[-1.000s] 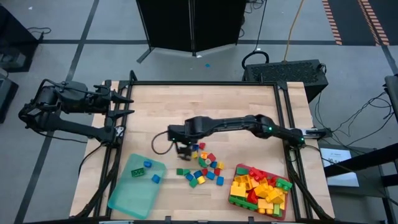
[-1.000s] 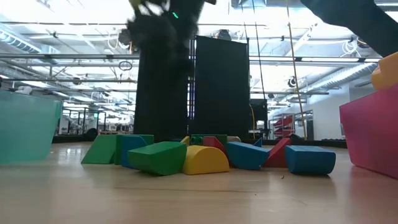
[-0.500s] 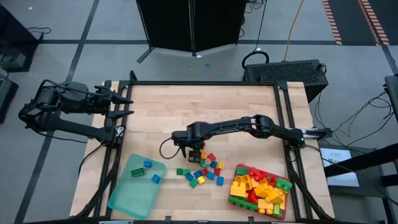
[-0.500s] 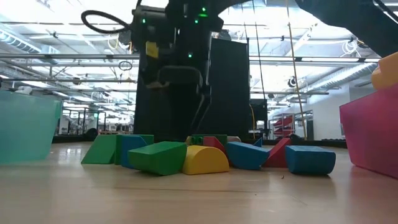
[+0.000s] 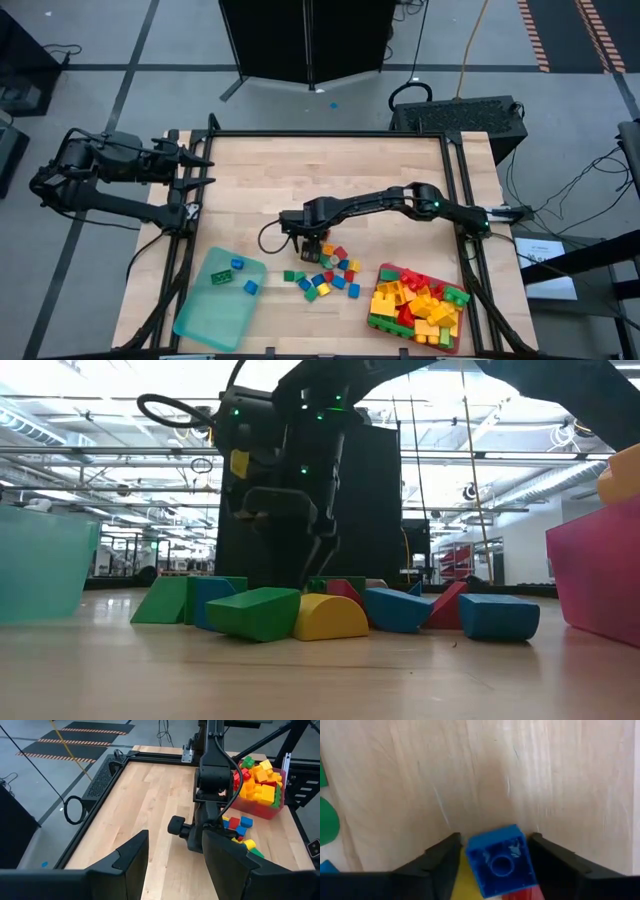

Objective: Sort blocks by size
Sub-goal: Put the 1-stud blue game piece into the blue bin

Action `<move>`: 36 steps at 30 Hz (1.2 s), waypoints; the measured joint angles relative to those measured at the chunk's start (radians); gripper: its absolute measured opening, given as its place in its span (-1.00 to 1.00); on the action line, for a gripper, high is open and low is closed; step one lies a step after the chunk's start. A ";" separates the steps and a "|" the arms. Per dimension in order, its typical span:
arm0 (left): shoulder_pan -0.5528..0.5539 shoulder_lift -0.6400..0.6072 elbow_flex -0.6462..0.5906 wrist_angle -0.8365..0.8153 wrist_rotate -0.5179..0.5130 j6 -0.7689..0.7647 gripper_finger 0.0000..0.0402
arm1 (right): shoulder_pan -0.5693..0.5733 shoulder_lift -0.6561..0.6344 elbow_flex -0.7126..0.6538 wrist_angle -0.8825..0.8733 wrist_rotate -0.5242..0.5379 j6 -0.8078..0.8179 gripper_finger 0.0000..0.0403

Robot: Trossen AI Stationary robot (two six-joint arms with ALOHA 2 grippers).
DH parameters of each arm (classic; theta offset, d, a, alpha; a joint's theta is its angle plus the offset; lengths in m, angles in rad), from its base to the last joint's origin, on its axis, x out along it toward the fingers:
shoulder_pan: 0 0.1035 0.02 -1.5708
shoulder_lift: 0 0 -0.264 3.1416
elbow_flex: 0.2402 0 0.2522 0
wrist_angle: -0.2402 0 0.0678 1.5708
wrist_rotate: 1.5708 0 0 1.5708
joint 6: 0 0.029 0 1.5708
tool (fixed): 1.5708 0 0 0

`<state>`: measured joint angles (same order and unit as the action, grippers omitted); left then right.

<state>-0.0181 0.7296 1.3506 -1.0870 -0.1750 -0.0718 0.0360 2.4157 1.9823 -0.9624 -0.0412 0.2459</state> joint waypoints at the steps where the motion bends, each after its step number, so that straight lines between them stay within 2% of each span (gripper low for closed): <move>1: 0.000 0.000 0.000 0.000 -0.001 0.000 -0.07 | 0.000 0.000 0.000 -0.006 0.007 -0.002 0.04; 5: 0.000 0.000 0.000 0.000 -0.009 0.000 -0.07 | -0.001 0.001 -0.001 -0.017 0.011 -0.001 -0.38; 6: 0.000 0.000 0.000 0.000 -0.009 0.001 -0.07 | -0.002 0.001 -0.001 -0.017 0.010 -0.001 -0.42; 13: 0.000 0.000 0.000 0.000 -0.011 0.001 -0.07 | -0.002 0.005 0.022 -0.030 0.012 0.000 -0.42; 21: 0.000 0.000 0.000 0.000 -0.013 0.004 -0.07 | -0.003 0.015 0.227 -0.018 0.031 -0.003 -0.42; 25: 0.000 0.000 0.000 0.000 -0.014 0.009 -0.07 | 0.015 0.012 0.328 0.092 0.027 -0.003 -0.42; 28: 0.000 0.000 0.000 0.000 -0.020 0.016 -0.07 | 0.041 0.011 0.372 0.257 0.006 -0.017 -0.42; 33: 0.000 0.000 0.000 0.000 -0.031 0.027 -0.07 | 0.088 0.013 0.370 0.641 -0.157 -0.054 -0.42; 36: 0.000 0.000 0.000 0.000 -0.036 0.027 -0.07 | 0.110 0.026 0.373 0.717 -0.197 -0.072 -0.42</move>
<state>-0.0184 0.7298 1.3506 -1.0866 -0.2108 -0.0444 0.1463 2.4418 2.3551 -0.2458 -0.2378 0.1738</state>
